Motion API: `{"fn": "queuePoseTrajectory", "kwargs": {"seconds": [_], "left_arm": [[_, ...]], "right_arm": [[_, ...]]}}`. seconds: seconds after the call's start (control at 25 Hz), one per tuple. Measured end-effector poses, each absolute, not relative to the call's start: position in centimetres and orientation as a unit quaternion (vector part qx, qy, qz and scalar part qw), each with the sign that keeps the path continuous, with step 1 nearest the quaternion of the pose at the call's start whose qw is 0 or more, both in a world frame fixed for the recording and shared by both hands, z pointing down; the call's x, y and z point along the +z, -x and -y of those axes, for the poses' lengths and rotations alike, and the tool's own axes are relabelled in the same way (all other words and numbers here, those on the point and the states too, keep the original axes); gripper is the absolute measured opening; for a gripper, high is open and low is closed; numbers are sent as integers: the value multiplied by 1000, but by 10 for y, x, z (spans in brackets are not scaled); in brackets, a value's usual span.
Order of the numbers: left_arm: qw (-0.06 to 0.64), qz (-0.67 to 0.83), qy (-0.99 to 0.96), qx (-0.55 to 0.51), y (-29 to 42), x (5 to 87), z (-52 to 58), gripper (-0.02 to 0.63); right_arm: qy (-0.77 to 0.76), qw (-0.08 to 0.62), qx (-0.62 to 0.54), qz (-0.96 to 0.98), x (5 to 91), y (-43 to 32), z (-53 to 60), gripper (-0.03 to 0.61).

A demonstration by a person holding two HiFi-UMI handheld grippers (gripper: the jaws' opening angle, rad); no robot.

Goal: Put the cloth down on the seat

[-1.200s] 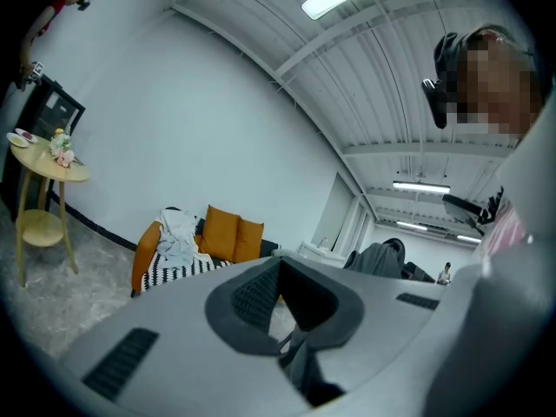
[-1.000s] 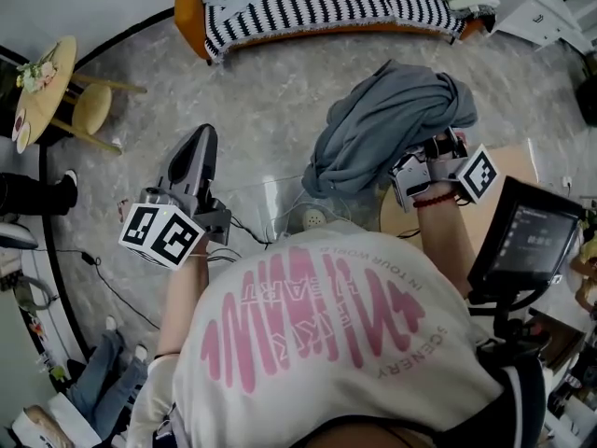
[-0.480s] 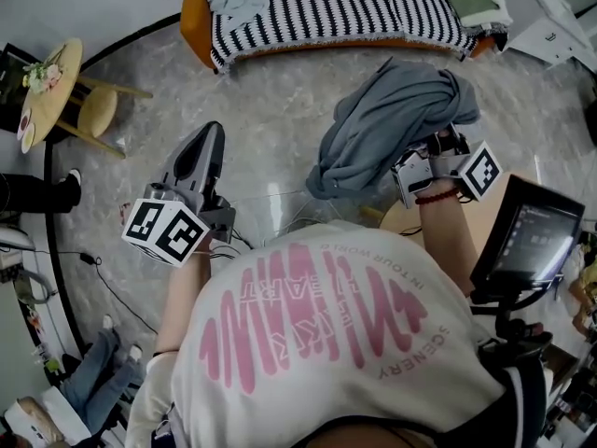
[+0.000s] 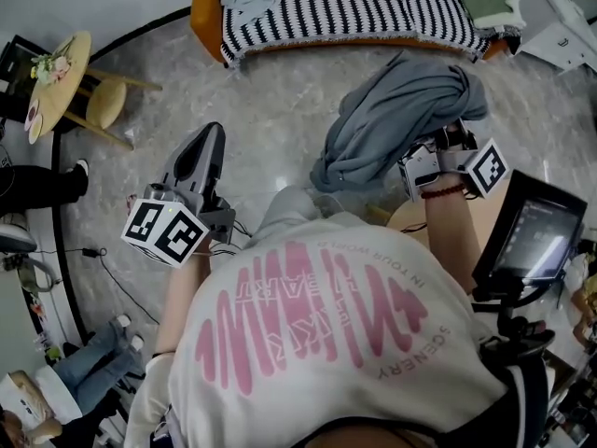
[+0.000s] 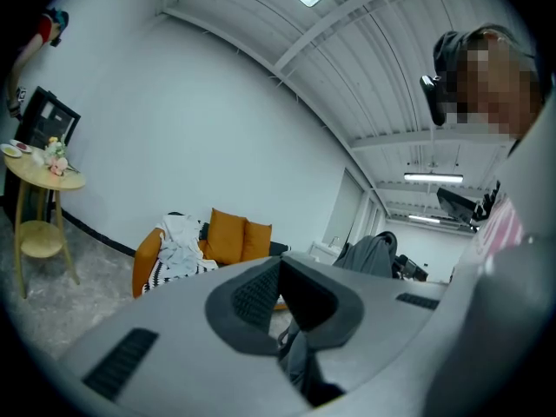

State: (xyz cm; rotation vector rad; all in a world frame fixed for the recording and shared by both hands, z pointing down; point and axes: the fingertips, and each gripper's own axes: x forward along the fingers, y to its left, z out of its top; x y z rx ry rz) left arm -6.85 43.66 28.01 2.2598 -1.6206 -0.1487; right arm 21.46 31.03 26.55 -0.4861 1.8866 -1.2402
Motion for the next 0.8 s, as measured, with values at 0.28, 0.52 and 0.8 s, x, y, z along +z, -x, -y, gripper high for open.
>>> {"fn": "queuePoseTrajectory", "kwargs": {"seconds": [0.28, 0.52, 0.8], "left_arm": [[177, 573, -798, -57, 74, 278, -429, 8], [174, 563, -806, -57, 67, 281, -420, 8], [184, 557, -808, -64, 86, 282, -378, 8]], "right_arm": [[193, 398, -488, -753, 263, -208, -309, 112], [204, 399, -486, -750, 266, -213, -308, 112], [219, 391, -485, -751, 266, -193, -274, 112]]}}
